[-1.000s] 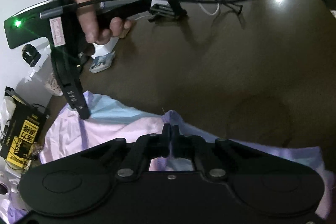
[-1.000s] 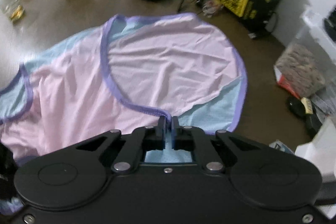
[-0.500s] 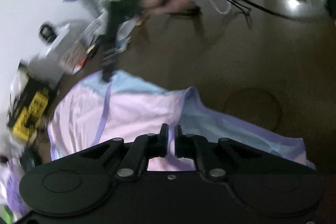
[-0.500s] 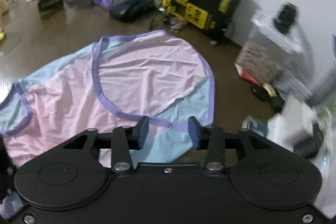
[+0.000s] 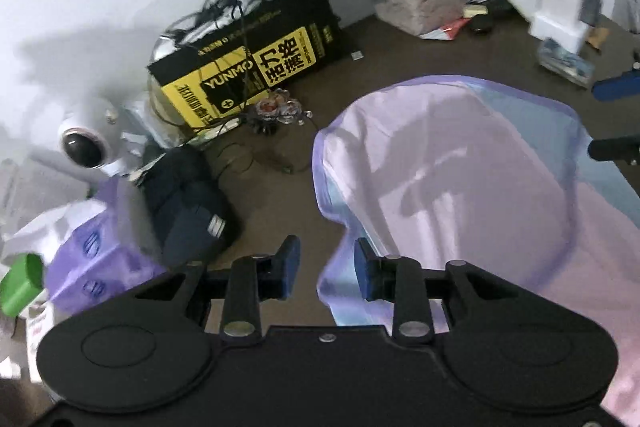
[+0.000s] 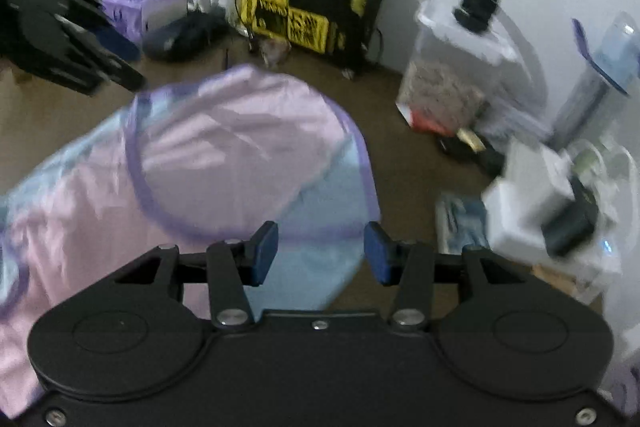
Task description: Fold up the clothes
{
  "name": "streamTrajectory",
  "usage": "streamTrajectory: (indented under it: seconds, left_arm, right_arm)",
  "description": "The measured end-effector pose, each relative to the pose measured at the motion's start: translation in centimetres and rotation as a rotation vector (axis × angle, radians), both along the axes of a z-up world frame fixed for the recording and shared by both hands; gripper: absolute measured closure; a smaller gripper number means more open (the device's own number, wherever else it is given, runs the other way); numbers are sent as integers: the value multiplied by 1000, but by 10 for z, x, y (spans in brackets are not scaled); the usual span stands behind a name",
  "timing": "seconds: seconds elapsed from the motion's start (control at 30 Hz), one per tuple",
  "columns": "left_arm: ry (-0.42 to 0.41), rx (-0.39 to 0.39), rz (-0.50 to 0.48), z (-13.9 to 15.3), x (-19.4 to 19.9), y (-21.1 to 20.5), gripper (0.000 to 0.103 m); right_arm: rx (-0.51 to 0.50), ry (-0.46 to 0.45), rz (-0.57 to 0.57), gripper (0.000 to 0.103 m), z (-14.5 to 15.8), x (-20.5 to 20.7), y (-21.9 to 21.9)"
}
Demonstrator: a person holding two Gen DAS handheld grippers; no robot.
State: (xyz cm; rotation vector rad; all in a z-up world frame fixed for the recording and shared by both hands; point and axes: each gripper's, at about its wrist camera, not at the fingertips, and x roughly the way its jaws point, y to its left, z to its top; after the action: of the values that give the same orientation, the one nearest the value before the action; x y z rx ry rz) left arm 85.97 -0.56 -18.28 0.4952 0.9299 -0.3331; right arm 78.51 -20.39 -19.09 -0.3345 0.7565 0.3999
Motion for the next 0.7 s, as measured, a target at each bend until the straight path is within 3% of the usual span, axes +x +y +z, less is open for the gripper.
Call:
streamTrajectory:
  seconds: [0.13, 0.23, 0.3, 0.37, 0.43, 0.5, 0.63, 0.7]
  left_arm:
    - [84, -41, -34, -13, 17, -1, 75]
    - [88, -101, -59, -18, 17, 9, 98]
    - [68, -123, -66, -21, 16, 15, 103]
    - [42, -143, -63, -23, 13, 20, 103]
    - [4, -123, -30, -26, 10, 23, 103]
    - [-40, -101, 77, -33, 14, 32, 103]
    - [-34, -131, 127, -34, 16, 38, 102]
    - [-43, -102, 129, -34, 15, 34, 101]
  right_arm:
    - [2, 35, 7, 50, -7, 38, 9]
    - [15, 60, -14, 51, -12, 64, 8]
    - [34, 81, -42, 52, -15, 79, 4]
    - [48, 113, -66, 78, -20, 93, 0]
    - [48, 134, -65, 98, -26, 96, -1]
    - [38, 124, -62, 99, -31, 93, -2]
    - [45, 94, -126, 102, -34, 89, -8]
    - [37, 84, -144, 101, -34, 88, -8]
